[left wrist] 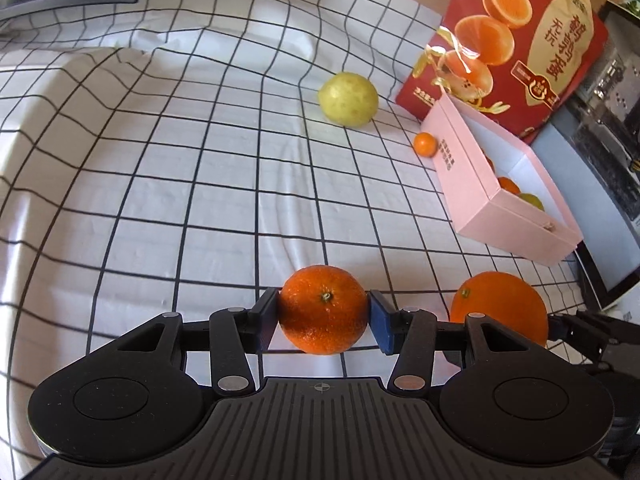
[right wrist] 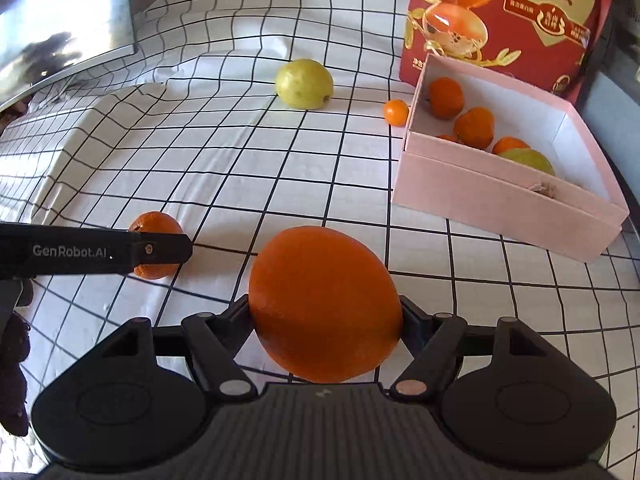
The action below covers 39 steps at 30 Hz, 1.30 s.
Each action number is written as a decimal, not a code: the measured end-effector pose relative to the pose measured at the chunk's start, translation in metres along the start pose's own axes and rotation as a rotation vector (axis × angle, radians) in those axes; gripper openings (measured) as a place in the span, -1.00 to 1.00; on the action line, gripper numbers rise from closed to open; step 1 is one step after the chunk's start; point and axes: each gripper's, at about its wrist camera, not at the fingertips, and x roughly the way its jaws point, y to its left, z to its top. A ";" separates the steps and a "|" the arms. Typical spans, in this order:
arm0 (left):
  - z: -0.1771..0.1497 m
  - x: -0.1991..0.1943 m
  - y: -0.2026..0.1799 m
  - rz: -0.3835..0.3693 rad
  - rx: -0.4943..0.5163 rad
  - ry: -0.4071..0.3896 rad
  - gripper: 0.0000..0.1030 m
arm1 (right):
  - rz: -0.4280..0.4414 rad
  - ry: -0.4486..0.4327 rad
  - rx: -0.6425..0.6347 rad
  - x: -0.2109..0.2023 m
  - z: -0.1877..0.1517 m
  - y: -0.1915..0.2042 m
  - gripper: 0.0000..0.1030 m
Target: Organize fruits
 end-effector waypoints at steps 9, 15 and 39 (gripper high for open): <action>-0.004 -0.003 -0.004 0.020 0.029 -0.002 0.03 | 0.060 -0.068 0.038 -0.017 -0.011 -0.019 0.46; -0.004 0.000 -0.010 0.003 0.056 0.016 0.03 | 0.073 -0.125 0.075 -0.041 -0.007 -0.037 0.46; 0.005 0.012 -0.022 0.013 0.153 0.071 0.05 | -0.117 -0.168 0.240 -0.032 -0.002 -0.096 0.59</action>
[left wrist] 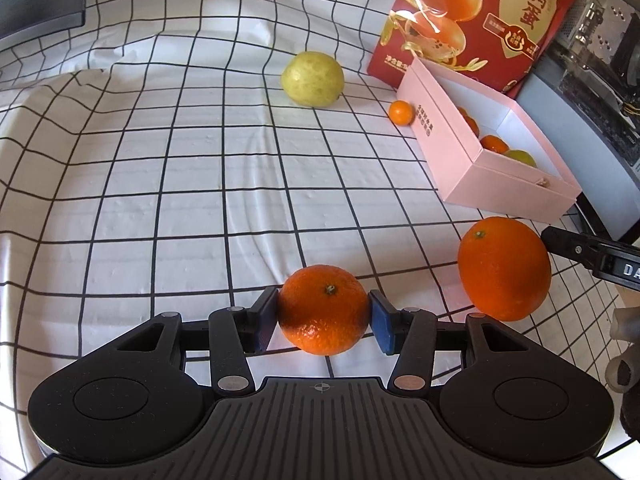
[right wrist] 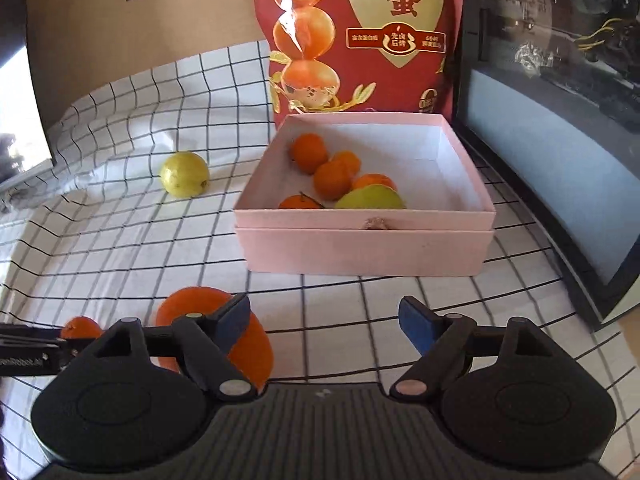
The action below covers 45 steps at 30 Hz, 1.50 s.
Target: Organize fruits
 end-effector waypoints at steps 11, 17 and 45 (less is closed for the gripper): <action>0.005 0.004 -0.002 0.003 0.001 0.002 0.05 | 0.089 -0.048 -0.091 -0.008 -0.004 0.041 0.61; 0.006 0.006 0.000 -0.009 -0.005 0.000 0.04 | 0.090 -0.054 -0.074 -0.006 -0.008 0.037 0.75; 0.002 0.006 -0.006 0.017 0.029 -0.023 0.02 | 0.045 -0.095 -0.103 -0.023 -0.002 0.036 0.81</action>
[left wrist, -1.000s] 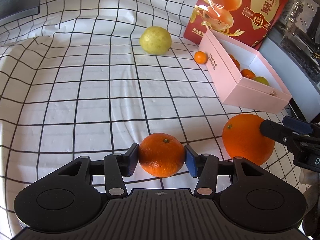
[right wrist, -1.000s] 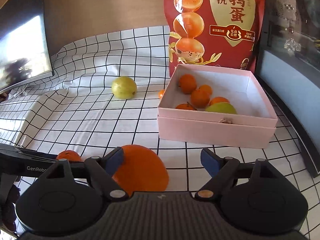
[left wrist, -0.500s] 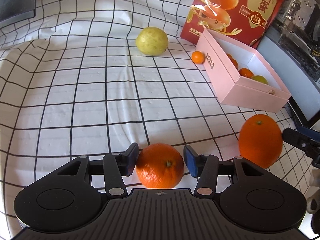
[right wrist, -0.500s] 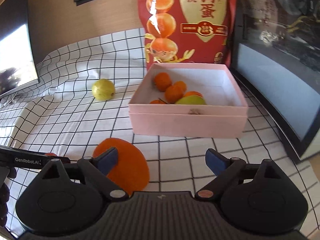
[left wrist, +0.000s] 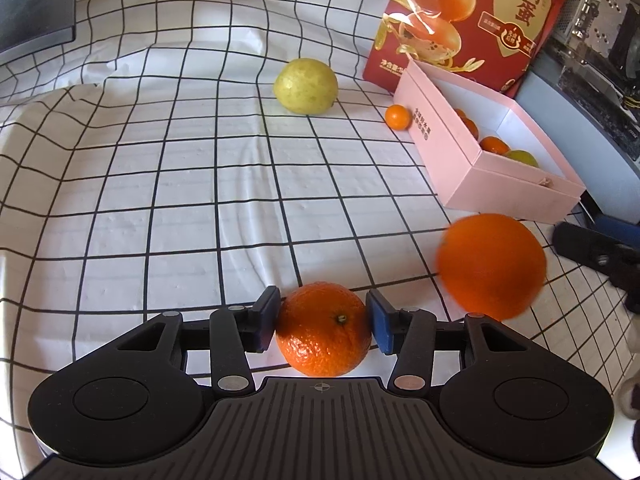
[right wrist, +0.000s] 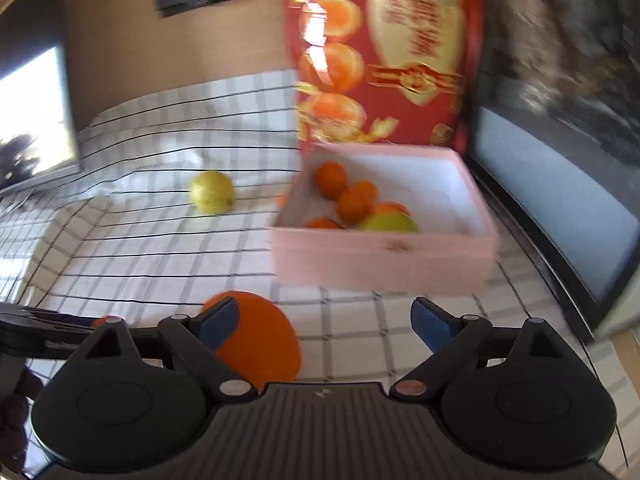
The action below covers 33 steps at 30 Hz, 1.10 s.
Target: Organize fruits
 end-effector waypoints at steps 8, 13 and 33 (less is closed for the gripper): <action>-0.004 -0.005 0.003 -0.006 -0.028 0.017 0.01 | 0.084 0.044 -0.155 0.027 -0.005 0.046 0.82; -0.003 -0.006 0.001 -0.036 -0.036 0.029 0.01 | 0.057 0.030 -0.155 0.020 -0.007 0.040 0.82; 0.000 -0.009 -0.022 -0.088 0.011 0.028 0.01 | -0.065 0.033 0.044 -0.020 -0.030 -0.037 0.73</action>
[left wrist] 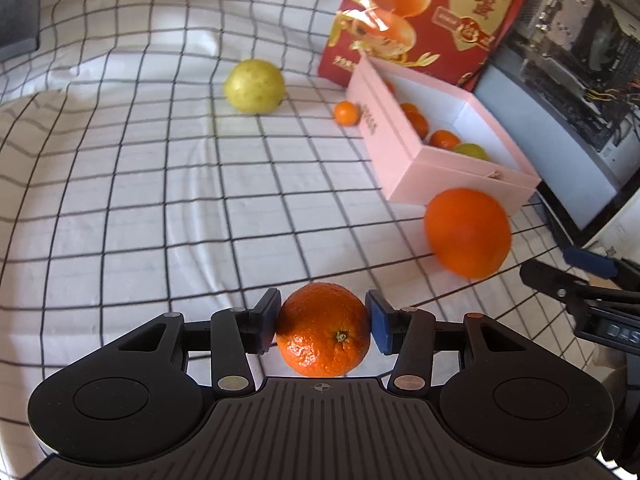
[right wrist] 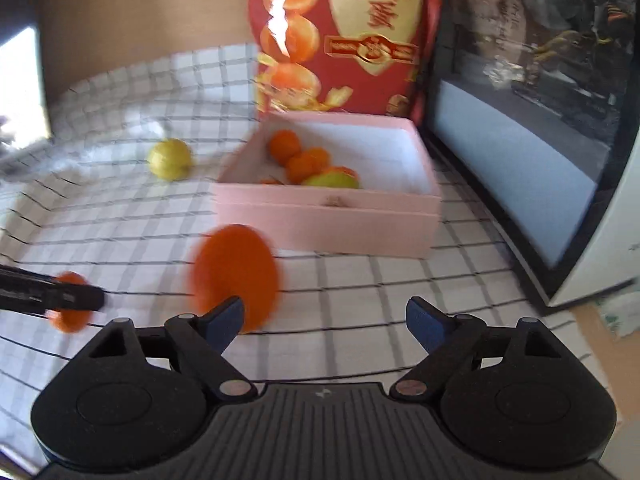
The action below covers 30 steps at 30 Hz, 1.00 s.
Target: Organize fruits
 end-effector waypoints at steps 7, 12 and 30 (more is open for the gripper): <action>-0.003 -0.004 0.011 0.019 -0.030 0.006 0.01 | -0.005 -0.011 -0.178 0.032 0.022 0.053 0.73; -0.005 -0.013 0.020 0.020 -0.051 0.000 0.01 | -0.060 0.079 -0.204 0.081 0.026 0.059 0.73; 0.001 -0.017 0.025 -0.003 -0.056 -0.002 0.01 | 0.006 0.197 -0.022 0.103 0.012 0.038 1.00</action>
